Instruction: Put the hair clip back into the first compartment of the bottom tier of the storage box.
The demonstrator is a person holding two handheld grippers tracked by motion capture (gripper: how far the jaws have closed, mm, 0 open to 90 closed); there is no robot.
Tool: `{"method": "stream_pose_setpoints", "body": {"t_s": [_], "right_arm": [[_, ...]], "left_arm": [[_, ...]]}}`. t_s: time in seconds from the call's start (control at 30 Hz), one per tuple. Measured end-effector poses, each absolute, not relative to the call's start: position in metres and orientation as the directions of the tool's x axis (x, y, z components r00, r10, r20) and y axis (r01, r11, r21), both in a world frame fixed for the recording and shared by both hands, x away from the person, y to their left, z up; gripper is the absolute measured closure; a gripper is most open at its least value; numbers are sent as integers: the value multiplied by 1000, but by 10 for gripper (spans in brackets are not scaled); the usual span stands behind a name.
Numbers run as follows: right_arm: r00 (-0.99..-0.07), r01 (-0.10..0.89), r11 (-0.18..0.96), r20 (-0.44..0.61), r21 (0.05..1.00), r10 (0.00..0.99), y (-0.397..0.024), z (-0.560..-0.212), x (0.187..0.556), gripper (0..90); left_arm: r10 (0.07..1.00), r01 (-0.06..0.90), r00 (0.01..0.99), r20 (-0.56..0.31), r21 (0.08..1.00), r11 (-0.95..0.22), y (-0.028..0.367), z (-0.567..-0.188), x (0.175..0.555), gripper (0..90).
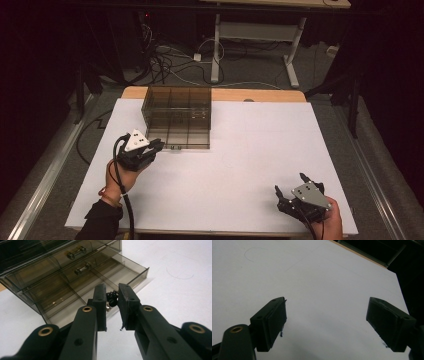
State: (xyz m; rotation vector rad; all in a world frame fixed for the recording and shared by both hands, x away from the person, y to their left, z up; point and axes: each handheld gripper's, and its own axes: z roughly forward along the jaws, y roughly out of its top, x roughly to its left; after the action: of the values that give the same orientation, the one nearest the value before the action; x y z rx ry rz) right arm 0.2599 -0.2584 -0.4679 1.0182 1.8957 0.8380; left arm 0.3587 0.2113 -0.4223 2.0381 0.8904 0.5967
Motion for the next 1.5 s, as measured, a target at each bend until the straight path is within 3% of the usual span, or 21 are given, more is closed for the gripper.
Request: {"method": "stream_pose_setpoints", "body": {"t_s": [0.57,1.5], "right_arm": [[-349,341,464,-348,818,870,-258,-469,261,168],[-349,352,465,-347,813,871,-258,-472,262,168]], "left_arm": [[784,397,617,69,833,-386,216,-423,389,746],[829,474,557,51,800,-368,222,-454,427,745]]}}
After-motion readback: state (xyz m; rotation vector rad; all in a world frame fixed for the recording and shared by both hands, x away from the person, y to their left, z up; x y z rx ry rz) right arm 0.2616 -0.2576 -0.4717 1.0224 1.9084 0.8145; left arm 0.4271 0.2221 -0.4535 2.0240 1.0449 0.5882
